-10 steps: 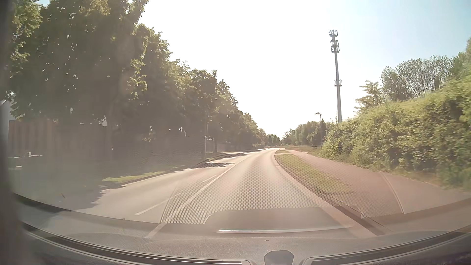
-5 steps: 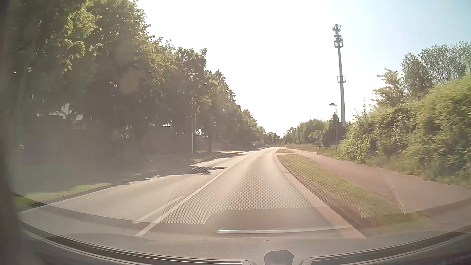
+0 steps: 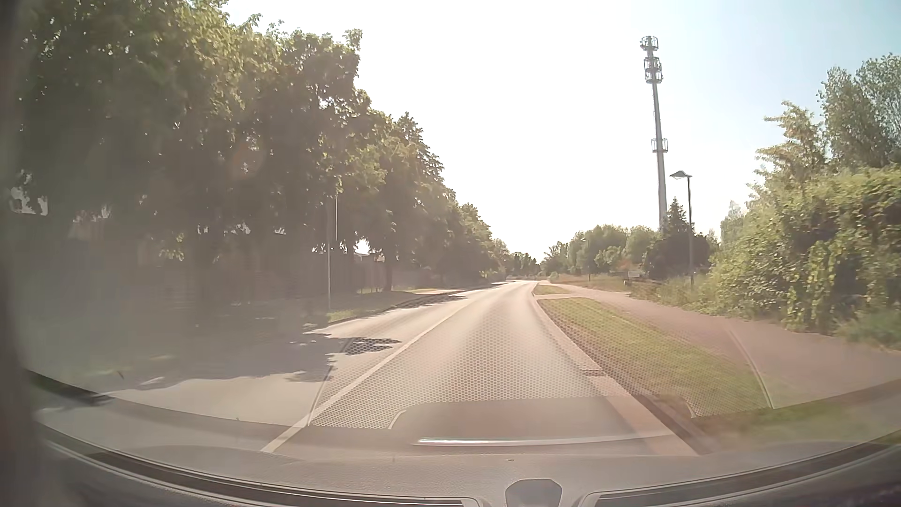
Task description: Follow the waypoints while adhering to traffic rules and regulations
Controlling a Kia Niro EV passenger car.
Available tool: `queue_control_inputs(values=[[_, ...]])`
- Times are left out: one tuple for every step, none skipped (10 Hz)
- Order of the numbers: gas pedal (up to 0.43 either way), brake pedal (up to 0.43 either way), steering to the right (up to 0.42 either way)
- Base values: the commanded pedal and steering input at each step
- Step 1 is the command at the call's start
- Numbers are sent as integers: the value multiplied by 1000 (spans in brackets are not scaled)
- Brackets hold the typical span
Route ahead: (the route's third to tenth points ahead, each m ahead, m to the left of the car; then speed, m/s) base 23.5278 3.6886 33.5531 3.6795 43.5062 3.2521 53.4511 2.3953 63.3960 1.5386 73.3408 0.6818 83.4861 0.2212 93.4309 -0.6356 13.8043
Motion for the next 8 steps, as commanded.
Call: queue_control_inputs(values=[[138,6,5],[138,6,6],[138,6,7],[118,6,8],[87,6,8],[87,6,8],[87,6,8],[87,6,8]])
